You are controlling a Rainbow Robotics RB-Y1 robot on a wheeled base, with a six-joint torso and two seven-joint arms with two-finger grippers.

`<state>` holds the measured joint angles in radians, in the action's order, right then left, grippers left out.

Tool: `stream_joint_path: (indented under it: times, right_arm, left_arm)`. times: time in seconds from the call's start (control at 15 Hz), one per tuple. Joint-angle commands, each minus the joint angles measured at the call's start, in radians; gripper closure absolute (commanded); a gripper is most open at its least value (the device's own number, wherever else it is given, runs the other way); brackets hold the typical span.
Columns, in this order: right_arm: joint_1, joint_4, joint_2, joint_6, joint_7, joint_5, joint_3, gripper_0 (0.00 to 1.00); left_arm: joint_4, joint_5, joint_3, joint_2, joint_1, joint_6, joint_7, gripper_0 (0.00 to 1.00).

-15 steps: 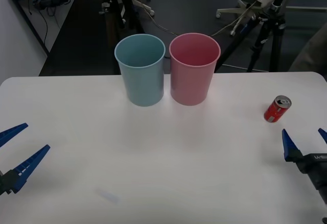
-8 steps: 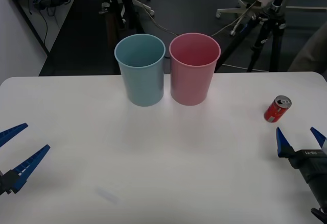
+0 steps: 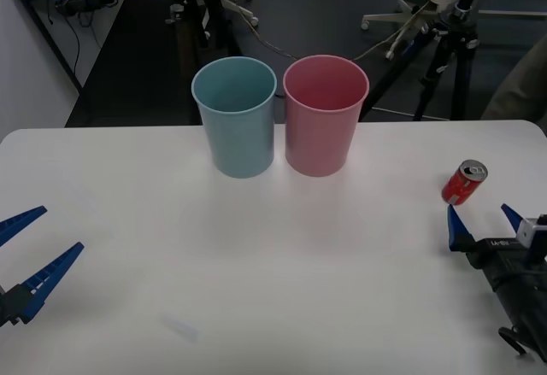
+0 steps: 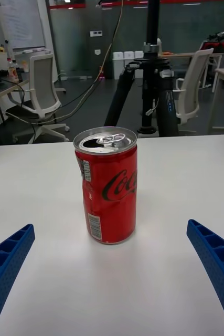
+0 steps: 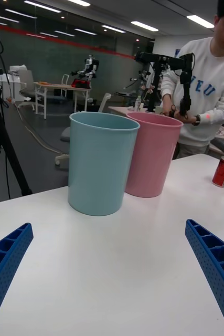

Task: Grasp the object on the table and drop it into the matching bin: aluminum can to the light blue bin, PET bottle to the pink bin.

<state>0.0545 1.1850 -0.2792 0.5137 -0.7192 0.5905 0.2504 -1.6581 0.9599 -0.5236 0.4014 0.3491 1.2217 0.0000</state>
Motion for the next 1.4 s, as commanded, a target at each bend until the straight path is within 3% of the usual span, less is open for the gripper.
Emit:
stream_joint_path:
  times: [0.07,1.13,1.4]
  right_arm:
    - [-0.045,-0.05,0.0,-0.001,-0.009,0.002,0.001,0.0]
    - [-0.163,-0.08,-0.003,-0.136,-0.02,0.002,-0.02,0.0]
    - [-0.219,-0.157,-0.014,-0.121,-0.025,-0.003,-0.022,0.0]
  left_arm:
    - [0.0,0.0,0.0,0.0,0.0,0.0,0.0,0.0]
    - [0.0,0.0,0.0,0.0,0.0,0.0,0.0,0.0]
    - [0.0,0.0,0.0,0.0,0.0,0.0,0.0,0.0]
